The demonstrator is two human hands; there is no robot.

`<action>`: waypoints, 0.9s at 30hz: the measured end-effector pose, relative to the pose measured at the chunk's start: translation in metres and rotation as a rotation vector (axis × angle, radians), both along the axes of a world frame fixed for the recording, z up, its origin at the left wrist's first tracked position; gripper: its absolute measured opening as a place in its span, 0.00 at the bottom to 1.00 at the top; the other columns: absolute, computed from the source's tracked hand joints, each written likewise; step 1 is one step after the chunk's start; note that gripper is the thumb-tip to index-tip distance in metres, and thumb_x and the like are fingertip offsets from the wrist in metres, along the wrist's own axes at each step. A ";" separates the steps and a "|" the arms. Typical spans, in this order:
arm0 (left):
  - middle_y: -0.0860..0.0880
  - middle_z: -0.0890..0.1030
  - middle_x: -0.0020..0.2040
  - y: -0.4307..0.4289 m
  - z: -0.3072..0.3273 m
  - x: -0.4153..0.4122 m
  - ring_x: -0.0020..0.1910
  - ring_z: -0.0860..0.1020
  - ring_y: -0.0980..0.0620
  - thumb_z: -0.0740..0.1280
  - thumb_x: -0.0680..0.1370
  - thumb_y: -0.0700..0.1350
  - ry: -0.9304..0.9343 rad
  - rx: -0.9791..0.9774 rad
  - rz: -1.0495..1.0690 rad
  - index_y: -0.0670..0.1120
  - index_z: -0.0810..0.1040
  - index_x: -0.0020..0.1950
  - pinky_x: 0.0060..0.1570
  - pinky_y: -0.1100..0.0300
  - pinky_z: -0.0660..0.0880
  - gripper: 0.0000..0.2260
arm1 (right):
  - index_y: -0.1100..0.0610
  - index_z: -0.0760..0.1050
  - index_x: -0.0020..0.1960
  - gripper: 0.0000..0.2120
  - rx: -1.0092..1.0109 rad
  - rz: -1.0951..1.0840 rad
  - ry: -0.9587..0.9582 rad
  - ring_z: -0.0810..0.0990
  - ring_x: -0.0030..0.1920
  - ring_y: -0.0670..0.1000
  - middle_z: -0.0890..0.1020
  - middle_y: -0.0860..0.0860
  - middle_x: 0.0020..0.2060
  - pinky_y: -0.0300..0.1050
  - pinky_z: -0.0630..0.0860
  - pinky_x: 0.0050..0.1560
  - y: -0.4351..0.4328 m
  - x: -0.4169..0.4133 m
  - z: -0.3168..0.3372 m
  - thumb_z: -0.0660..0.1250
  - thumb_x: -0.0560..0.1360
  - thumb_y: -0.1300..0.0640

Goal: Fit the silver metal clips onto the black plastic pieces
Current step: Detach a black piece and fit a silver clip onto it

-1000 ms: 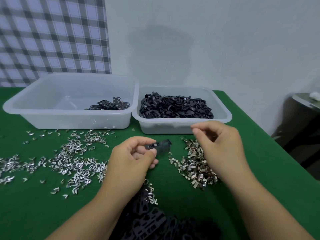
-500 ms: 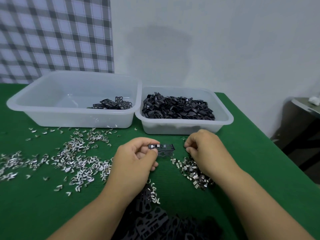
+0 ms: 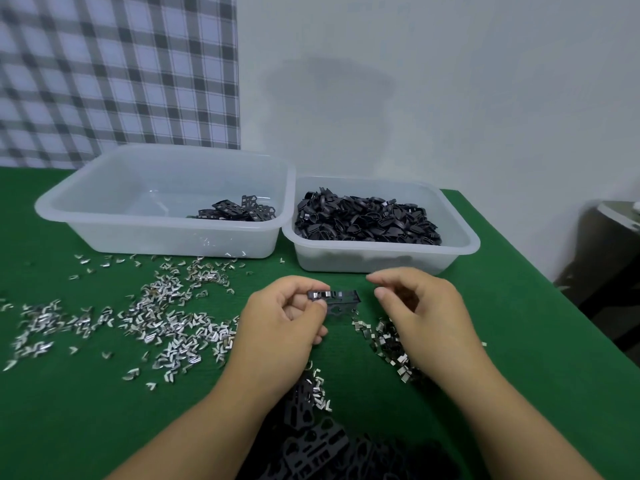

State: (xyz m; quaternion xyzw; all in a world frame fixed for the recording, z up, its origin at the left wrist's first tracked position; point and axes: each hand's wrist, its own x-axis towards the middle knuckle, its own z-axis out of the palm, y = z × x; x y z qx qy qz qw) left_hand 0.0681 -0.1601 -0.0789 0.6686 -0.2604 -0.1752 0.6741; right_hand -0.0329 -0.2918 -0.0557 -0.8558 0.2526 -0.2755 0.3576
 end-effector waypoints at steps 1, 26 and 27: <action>0.54 0.78 0.28 0.000 0.000 0.000 0.29 0.79 0.56 0.67 0.75 0.35 -0.003 -0.002 -0.001 0.50 0.82 0.44 0.30 0.67 0.75 0.10 | 0.46 0.80 0.45 0.10 0.023 -0.002 -0.010 0.75 0.34 0.38 0.80 0.42 0.33 0.26 0.69 0.35 0.000 -0.001 -0.001 0.68 0.73 0.61; 0.54 0.76 0.31 0.002 0.005 -0.011 0.27 0.77 0.56 0.71 0.71 0.46 -0.226 0.062 -0.118 0.55 0.82 0.42 0.30 0.65 0.74 0.03 | 0.53 0.80 0.31 0.06 0.344 0.051 -0.285 0.72 0.25 0.39 0.80 0.45 0.26 0.30 0.69 0.28 0.013 -0.003 0.000 0.75 0.65 0.56; 0.54 0.76 0.31 0.002 0.005 -0.011 0.27 0.76 0.57 0.71 0.72 0.46 -0.239 0.064 -0.121 0.54 0.81 0.42 0.30 0.64 0.75 0.03 | 0.53 0.80 0.31 0.07 0.338 0.064 -0.279 0.72 0.26 0.39 0.80 0.46 0.26 0.29 0.69 0.28 0.014 -0.003 0.001 0.75 0.66 0.57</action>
